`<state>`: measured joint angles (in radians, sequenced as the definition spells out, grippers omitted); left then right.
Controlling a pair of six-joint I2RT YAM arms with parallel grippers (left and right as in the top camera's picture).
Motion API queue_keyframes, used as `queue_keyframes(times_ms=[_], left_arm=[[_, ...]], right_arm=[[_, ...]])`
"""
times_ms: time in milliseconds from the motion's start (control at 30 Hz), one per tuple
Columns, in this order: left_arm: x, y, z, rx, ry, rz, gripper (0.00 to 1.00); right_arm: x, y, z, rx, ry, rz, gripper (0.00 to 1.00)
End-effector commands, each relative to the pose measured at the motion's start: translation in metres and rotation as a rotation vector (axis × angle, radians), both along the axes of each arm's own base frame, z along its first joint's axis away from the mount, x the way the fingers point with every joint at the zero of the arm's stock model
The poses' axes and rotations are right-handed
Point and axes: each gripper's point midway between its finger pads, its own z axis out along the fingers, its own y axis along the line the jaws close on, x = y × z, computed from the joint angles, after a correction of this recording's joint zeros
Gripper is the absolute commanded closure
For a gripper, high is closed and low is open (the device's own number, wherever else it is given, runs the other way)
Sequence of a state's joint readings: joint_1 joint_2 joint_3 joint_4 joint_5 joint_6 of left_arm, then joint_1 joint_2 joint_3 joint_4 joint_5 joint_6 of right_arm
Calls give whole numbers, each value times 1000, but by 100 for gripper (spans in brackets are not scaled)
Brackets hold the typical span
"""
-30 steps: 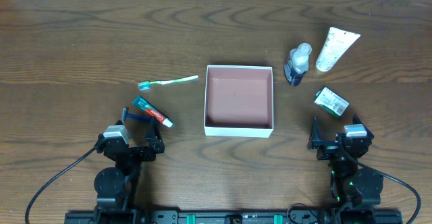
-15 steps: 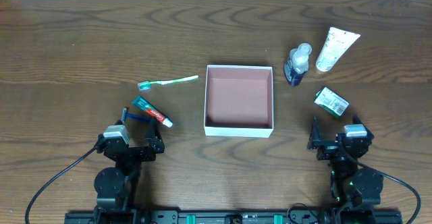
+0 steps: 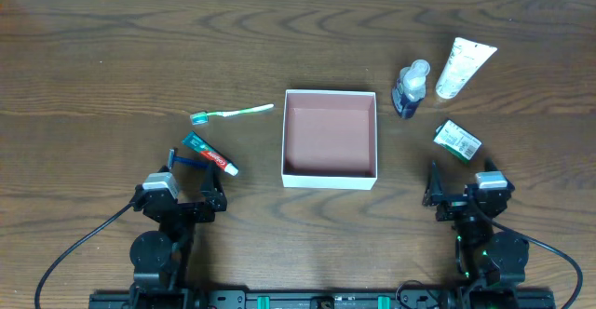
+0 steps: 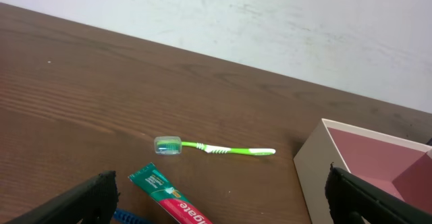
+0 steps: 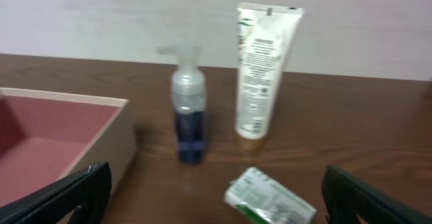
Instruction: Pack container
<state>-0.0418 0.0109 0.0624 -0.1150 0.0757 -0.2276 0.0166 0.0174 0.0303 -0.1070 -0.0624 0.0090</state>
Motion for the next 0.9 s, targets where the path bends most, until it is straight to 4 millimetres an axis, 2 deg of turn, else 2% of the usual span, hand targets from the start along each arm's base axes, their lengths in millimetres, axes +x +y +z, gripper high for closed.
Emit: queue_keyframes(times_ms=[0,133,333,400,467,567,800,867], left_arm=[[0,-1,-16,17,33,-9,2],[0,-1,-16,17,33,-9,2],[0,-1,-16,17,33,-9,2],[0,-1,-16,17,33,-9,2],[0,-1,-16,17,33,-9,2],[0,-1,-16,17,33,-9,2],[0,-1,-16,17,33,-9,2],[0,-1,-16,17,33,-9,2]], right_arm=[[-3,22,5,51,-17,132,1],[-9,28,39,1,-98,173,1],[-36,28,150,-132,-314,164,1],[-40,27,178,-154,-327,156,1],[-38,27,198,-176,-289,156,1],[-21,26,213,-181,-142,163,1],[37,30,226,-138,291,222,1],[48,39,228,-111,380,277,1]])
